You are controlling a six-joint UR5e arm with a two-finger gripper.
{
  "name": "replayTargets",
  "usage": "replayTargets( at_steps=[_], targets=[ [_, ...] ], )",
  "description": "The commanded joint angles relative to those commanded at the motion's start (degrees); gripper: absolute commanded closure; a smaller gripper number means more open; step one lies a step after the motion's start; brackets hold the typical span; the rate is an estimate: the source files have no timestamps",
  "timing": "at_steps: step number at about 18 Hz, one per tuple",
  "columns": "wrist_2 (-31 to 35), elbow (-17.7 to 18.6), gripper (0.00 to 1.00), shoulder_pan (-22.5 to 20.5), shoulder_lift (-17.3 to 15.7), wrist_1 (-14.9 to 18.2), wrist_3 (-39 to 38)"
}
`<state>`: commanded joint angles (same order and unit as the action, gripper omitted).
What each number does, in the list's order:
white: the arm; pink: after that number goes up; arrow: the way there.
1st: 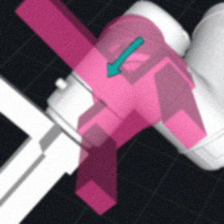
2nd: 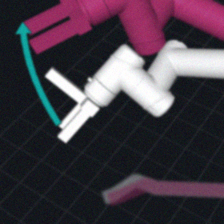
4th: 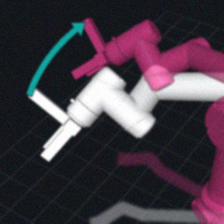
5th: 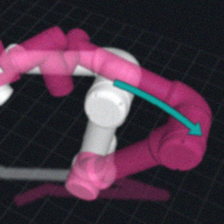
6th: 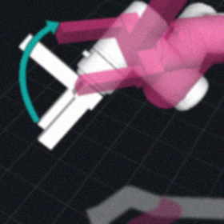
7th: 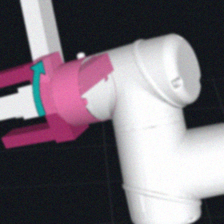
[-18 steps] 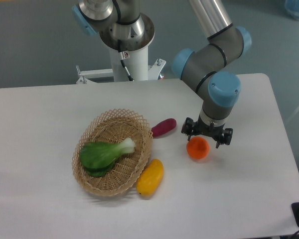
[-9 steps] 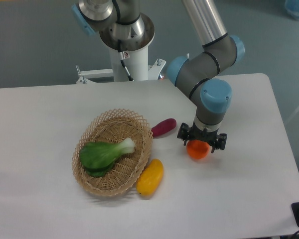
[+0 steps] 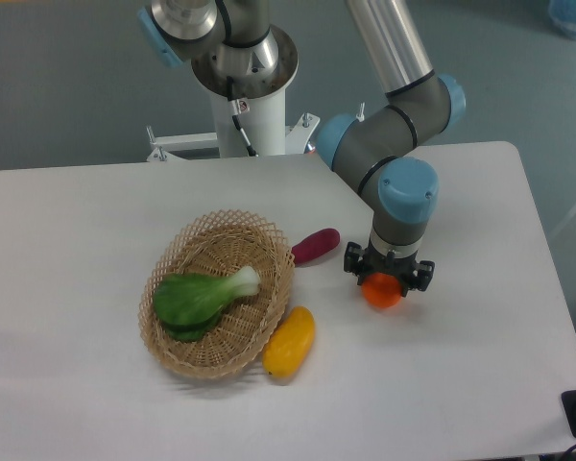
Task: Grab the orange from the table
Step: 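Close the gripper fingers on the orange, then lift the grasped orange up off the table and hold it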
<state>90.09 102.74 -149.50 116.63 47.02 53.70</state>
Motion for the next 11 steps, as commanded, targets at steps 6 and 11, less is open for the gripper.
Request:
replayTargets(
  at_steps=[6,11],
  targets=[
    [0.0,-0.3,0.3,0.0,-0.4,0.1,0.3],
    [-0.5,-3.9,0.33,-0.3,-1.3,0.8,0.6]
  ],
)
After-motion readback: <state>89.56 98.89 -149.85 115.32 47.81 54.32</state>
